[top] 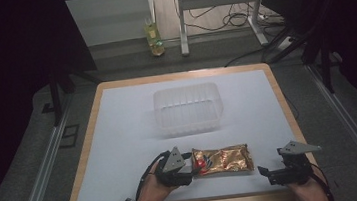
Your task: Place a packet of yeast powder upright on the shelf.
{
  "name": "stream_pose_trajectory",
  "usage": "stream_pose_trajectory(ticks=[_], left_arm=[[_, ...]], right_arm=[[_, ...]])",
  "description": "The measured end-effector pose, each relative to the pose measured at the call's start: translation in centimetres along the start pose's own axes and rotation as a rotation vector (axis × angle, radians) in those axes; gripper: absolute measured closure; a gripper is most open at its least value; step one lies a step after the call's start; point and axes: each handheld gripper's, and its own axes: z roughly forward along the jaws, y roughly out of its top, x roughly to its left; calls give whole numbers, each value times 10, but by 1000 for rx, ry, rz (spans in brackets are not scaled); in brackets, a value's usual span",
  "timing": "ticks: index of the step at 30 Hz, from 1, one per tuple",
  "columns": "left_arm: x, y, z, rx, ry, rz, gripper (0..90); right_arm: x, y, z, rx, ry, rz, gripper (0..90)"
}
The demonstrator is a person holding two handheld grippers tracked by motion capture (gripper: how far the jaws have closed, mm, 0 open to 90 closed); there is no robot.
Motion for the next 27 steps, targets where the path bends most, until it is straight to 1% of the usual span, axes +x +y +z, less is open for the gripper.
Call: stream_pose_trajectory(ticks=[3, 4, 5, 6, 7, 10, 13, 15, 16, 18, 21, 27], left_arm=[[1, 1, 3, 0, -9, -4, 487], [1, 1, 5, -1, -10, -7, 554], [2, 1, 6, -2, -16, -15, 587], [2, 1, 7, -2, -22, -20, 613], [3, 2, 9, -1, -20, -22, 613], [4, 2, 13, -2, -30, -29, 713], [4, 2, 18, 2, -33, -26, 800], [5, 2, 22, 12, -33, -23, 841], [5, 2, 23, 14, -30, -22, 853], [6, 2, 25, 15, -35, -33, 880], [7, 1, 25, 25, -34, -38, 893], [2, 0, 26, 38, -2, -16, 896]], right_arm=[[0, 0, 0, 0, -1, 0, 21], [0, 0, 0, 0, 0, 1, 21], [0, 0, 0, 0, 0, 1, 21], [0, 0, 0, 1, 0, 1, 21], [0, 0, 0, 1, 0, 1, 21], [0, 0, 0, 4, -1, 2, 22], [0, 0, 0, 6, 0, 2, 22], [0, 0, 0, 7, 1, 3, 22], [0, 0, 0, 8, 3, 3, 23], [0, 0, 1, 9, 5, 4, 24], [0, 0, 1, 10, 9, 7, 24], [-1, 1, -1, 9, 12, 23, 24]])
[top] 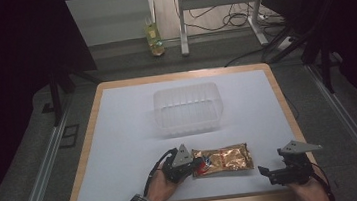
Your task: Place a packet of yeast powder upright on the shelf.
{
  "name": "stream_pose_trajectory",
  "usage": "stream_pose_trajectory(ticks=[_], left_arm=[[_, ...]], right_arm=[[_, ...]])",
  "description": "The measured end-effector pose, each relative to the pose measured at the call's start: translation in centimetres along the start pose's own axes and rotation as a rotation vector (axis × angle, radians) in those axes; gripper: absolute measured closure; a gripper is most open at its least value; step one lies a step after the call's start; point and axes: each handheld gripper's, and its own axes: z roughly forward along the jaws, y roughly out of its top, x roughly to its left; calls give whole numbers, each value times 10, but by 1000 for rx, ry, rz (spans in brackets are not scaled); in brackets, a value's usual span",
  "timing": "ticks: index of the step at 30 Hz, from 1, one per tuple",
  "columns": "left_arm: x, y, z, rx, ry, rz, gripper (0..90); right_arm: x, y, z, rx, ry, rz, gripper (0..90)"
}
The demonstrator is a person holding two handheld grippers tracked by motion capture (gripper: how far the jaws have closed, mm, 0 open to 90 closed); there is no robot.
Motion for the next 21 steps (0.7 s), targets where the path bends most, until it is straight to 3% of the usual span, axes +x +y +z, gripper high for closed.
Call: stream_pose_trajectory(ticks=[5, 13, 16, 21], left_arm=[[-3, -1, 0, 0, 25, 12, 897], [-3, -2, 0, 8, 21, 5, 899], [-4, -2, 0, 14, 25, 11, 899], [-3, -2, 0, 19, 24, 9, 899]], right_arm=[[-2, 1, -1, 5, 14, 23, 24], [-3, 5, 1, 28, 29, 62, 14], [-6, 7, 2, 41, 61, 126, 13], [-5, 10, 5, 73, 86, 160, 17]])
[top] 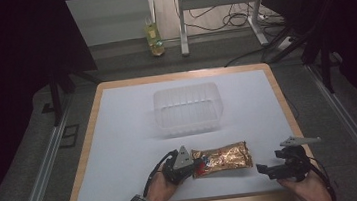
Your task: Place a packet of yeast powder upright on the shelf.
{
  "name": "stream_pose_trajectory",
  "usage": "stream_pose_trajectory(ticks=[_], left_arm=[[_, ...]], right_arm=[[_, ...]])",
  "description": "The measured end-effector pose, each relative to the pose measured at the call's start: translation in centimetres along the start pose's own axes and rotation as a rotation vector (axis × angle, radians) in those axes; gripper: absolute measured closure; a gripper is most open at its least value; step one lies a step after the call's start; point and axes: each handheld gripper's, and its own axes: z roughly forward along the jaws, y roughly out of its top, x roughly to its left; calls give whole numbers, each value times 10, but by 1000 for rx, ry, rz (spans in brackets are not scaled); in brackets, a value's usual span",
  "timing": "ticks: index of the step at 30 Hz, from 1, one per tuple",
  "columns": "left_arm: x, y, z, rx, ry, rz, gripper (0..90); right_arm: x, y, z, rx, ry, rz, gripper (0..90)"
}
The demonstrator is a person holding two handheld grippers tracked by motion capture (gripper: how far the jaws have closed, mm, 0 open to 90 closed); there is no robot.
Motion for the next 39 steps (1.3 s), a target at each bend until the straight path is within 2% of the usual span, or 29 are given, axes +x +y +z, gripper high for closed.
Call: stream_pose_trajectory(ticks=[1, 9, 10, 16, 26, 27, 28, 34, 37, 39], left_arm=[[0, 0, 0, 2, -2, -1, 898], [0, -1, 0, 16, -2, -5, 899], [0, -1, 0, 18, -1, -5, 898], [1, -1, 1, 22, -7, -18, 898], [4, -1, 1, 34, -21, -29, 898], [4, -1, 1, 36, -21, -28, 898], [4, -1, 1, 36, -20, -27, 898], [4, -1, 1, 37, -19, -27, 897], [4, -1, 1, 39, -18, -29, 897], [4, -1, 1, 40, -18, -29, 897]], right_arm=[[1, 1, 1, 10, -1, 4, 21], [9, 12, 3, 14, 78, 9, 93], [11, 15, 4, 23, 94, 4, 122], [12, 22, 13, 53, 149, 10, 158], [12, 38, 36, 81, 257, 63, 255], [11, 40, 42, 92, 279, 85, 277], [11, 40, 42, 92, 279, 85, 277], [10, 47, 58, 110, 388, 149, 373], [14, 52, 60, 111, 394, 147, 410], [15, 55, 60, 102, 417, 163, 433]])
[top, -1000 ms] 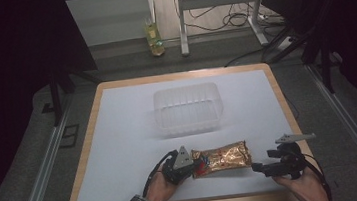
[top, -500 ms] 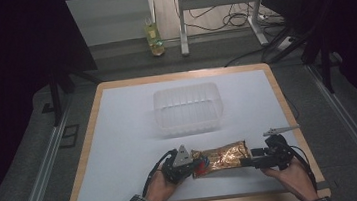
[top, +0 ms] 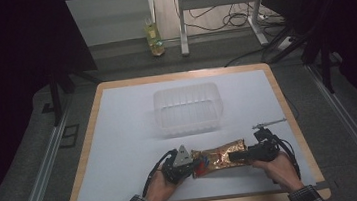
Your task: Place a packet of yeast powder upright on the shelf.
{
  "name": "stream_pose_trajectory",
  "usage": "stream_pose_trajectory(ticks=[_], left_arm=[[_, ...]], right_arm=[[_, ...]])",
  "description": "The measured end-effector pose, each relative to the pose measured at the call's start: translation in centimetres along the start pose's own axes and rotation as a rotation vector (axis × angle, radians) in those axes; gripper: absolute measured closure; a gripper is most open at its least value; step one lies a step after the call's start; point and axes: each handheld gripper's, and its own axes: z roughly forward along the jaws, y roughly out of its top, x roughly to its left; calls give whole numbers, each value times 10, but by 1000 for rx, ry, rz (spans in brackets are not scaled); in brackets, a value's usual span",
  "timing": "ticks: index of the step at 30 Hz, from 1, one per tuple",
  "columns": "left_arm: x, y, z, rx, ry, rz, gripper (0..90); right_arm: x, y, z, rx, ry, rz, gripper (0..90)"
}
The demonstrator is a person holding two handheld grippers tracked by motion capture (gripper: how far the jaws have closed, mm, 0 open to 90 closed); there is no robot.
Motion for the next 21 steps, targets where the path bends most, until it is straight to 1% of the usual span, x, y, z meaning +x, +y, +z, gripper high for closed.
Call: stream_pose_trajectory(ticks=[1, 3, 4, 7, 9, 11, 12, 16, 17, 18, 19, 21], left_arm=[[0, 0, 0, 0, -1, -2, 896], [0, 0, 0, 0, -1, -4, 896], [0, 0, 0, 1, 0, -3, 896], [0, 0, 0, 3, 1, 0, 896], [0, 0, 0, -3, 0, -4, 895], [0, 0, -1, -10, 5, 1, 893], [-1, -1, -1, -11, 16, -1, 866], [1, -1, -2, -27, 14, -25, 790], [2, -1, -3, -31, 14, -28, 736], [2, -2, -4, -37, 16, -31, 736], [3, -2, -4, -41, 15, -30, 705], [2, -2, -5, -46, 24, -9, 644]], right_arm=[[1, 1, 1, -3, 11, 10, 447], [2, 4, 3, -3, 22, 13, 476], [3, 5, 4, -3, 27, 5, 494], [7, 7, 6, -8, 29, 3, 554], [7, 9, 4, -14, 43, 19, 613], [5, 9, 2, -25, 78, 48, 660], [4, 9, 1, -30, 91, 57, 674], [3, 10, 0, -40, 108, 70, 707], [5, 11, -2, -41, 102, 60, 714], [5, 11, -2, -41, 102, 60, 714], [7, 12, -3, -41, 101, 53, 715], [10, 14, -5, -41, 91, 40, 717]])
